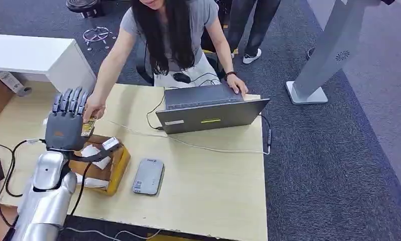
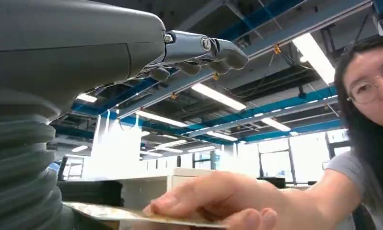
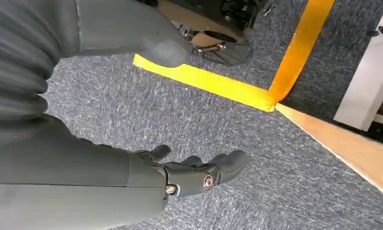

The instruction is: Pass the card to the sensor for recognition and then transmit it.

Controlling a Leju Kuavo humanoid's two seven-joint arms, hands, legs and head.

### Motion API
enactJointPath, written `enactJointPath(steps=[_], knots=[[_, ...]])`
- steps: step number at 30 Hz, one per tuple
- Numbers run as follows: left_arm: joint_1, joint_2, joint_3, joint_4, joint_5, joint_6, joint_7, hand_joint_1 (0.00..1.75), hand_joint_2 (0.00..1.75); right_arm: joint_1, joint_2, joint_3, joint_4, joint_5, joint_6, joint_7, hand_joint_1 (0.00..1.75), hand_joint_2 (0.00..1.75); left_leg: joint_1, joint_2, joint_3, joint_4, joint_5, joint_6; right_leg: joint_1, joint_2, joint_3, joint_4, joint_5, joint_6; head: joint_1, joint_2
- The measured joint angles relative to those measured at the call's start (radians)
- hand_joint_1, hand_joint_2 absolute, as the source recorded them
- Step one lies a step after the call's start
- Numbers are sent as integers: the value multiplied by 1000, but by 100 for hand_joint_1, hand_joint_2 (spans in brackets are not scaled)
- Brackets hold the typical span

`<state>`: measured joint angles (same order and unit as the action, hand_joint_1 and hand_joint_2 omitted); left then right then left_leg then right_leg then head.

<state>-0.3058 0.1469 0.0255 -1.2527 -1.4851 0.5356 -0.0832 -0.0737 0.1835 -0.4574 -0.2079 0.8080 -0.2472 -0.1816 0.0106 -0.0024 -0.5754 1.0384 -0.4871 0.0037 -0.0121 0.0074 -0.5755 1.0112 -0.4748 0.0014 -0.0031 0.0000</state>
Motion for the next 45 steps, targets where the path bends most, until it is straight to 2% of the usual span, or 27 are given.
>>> enactJointPath(steps=[10,30,31,45], knots=[[-11,0,-16,38,39,4,0,0,175,1,1,0,0,2,1,-10,0,175,0,0,-1,0,0,0,0,0,-1,0,0,0,0,0],[-11,7,-23,55,40,5,-2,0,175,1,1,0,0,2,2,-11,0,175,0,0,-2,1,0,0,0,0,-1,0,0,0,0,0],[-11,8,-24,57,41,5,-2,175,175,1,1,0,0,2,2,-12,0,175,0,0,-2,1,0,0,0,0,-1,0,0,0,0,0],[-11,8,-33,79,91,5,-23,175,175,-2,2,0,0,10,2,-28,0,175,0,0,-2,1,0,0,0,0,-2,0,0,0,-1,0]])
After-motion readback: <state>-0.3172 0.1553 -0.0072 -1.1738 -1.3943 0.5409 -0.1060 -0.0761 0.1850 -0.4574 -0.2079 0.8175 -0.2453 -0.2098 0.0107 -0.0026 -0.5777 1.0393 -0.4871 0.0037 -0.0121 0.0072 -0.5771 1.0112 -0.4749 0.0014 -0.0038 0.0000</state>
